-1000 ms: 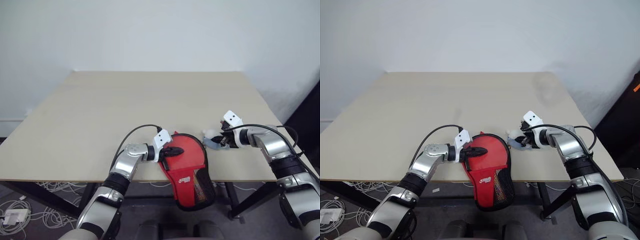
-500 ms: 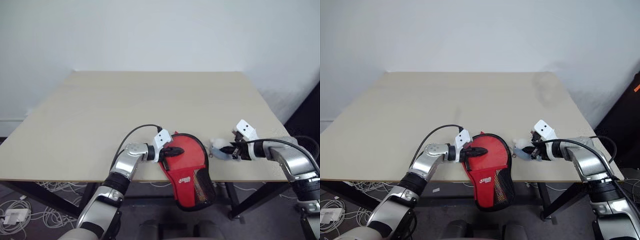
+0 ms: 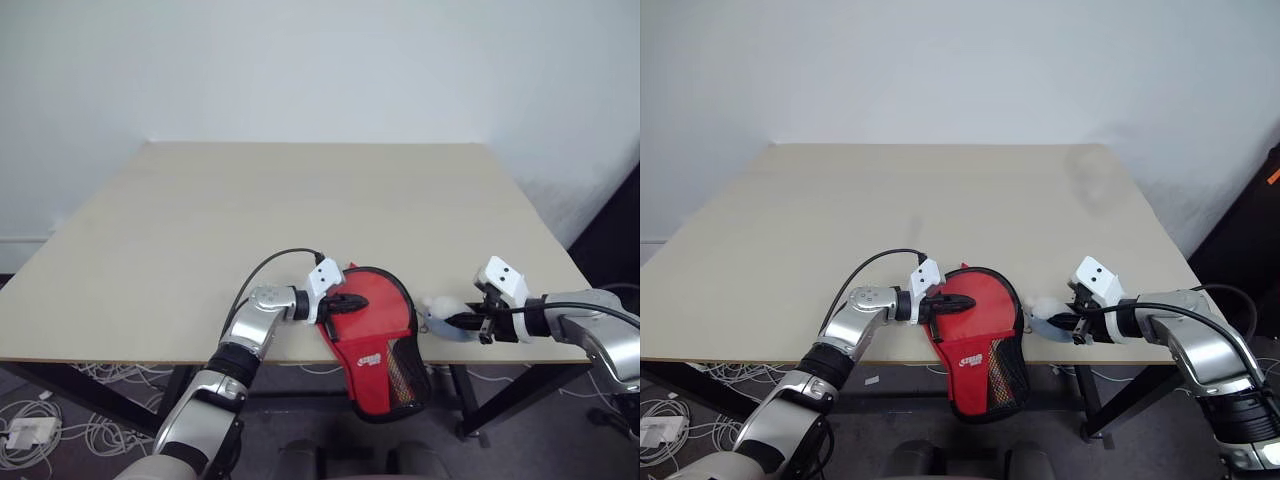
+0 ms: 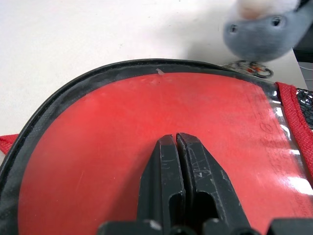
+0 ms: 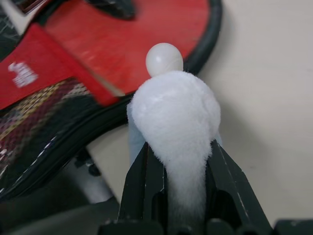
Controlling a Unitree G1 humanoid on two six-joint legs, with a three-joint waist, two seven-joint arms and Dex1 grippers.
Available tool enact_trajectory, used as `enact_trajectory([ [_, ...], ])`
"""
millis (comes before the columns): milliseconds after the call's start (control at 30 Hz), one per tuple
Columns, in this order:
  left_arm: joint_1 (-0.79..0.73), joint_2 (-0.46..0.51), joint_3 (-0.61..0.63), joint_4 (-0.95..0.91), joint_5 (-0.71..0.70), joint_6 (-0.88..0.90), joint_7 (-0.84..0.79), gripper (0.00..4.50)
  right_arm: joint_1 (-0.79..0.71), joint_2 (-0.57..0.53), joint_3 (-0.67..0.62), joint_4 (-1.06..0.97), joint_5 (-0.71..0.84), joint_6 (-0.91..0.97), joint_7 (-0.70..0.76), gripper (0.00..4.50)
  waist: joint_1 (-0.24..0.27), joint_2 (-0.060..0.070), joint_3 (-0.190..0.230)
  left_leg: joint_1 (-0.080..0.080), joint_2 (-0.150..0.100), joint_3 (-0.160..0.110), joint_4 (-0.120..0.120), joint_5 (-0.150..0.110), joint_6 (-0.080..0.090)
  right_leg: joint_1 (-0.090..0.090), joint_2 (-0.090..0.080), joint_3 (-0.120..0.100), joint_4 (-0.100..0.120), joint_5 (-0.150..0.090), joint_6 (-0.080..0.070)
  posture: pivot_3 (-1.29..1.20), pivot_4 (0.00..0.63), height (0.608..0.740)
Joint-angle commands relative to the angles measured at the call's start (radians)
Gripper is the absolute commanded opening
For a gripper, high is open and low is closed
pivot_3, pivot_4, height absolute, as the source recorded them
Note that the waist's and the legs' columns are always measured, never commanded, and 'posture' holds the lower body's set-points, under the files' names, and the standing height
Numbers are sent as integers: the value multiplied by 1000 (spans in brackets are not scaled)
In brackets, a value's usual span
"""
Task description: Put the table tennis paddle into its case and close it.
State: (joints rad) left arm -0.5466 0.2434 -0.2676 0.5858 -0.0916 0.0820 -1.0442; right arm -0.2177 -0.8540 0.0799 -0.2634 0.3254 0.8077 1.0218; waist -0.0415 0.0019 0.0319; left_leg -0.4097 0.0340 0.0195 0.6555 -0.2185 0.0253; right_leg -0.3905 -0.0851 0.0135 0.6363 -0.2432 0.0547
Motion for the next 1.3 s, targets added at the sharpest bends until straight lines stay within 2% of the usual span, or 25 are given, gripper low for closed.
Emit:
enact_trajectory([
  [33,31,9,-40,68,49,22,-7,0,19,-45,-33,-62,37,-46,53,354,0,0,0,0,0,0,0,0,0,0,0,0,0,0,0,0,0,740],
  [200,29,10,-40,73,51,17,-9,0,87,-110,-20,-110,52,-131,137,354,0,-1,0,0,0,-1,0,-1,-1,0,0,-1,-1,0,0,0,0,740],
  [467,29,14,-38,73,50,16,-11,0,160,-142,0,-154,43,-218,180,354,0,-2,0,0,0,-1,0,-3,-2,2,0,-2,-7,0,0,0,0,740],
  [633,20,25,-34,80,49,9,-18,0,281,-196,-10,-223,38,-275,208,354,2,-2,0,0,0,-1,-1,-3,-2,2,0,-2,-8,0,0,0,0,740],
  [1133,-18,24,-21,124,47,1,-23,0,544,-227,-80,-465,121,-246,192,354,0,-5,0,0,0,-2,0,-4,-2,3,0,-2,-9,0,0,0,0,740],
  [1300,-32,15,-20,150,50,-4,-8,0,571,-232,-81,-506,134,-267,202,354,0,-6,0,0,0,-2,0,-5,-3,3,0,-2,-10,0,0,0,0,740],
])
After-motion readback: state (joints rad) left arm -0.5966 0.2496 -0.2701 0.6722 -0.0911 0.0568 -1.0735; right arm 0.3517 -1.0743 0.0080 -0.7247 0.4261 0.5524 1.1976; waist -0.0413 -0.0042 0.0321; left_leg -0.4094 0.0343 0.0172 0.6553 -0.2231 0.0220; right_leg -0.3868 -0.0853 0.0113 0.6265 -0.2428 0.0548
